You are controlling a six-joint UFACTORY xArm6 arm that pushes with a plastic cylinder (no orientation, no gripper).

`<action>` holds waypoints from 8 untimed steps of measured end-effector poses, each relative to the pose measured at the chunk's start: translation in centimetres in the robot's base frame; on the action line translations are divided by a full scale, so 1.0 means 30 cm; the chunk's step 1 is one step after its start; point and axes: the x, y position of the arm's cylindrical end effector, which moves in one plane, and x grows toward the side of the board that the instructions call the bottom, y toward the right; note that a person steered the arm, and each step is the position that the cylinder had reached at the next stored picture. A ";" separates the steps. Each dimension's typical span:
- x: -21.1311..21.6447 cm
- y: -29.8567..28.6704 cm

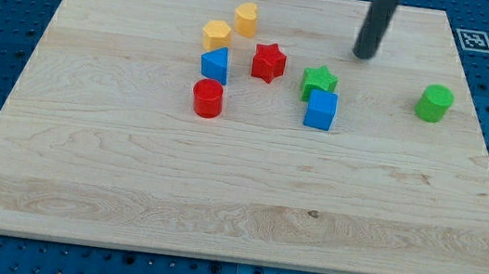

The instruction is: Push yellow heart closer to red star

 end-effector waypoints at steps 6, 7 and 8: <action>-0.167 -0.556; -0.113 -0.526; -0.046 -0.462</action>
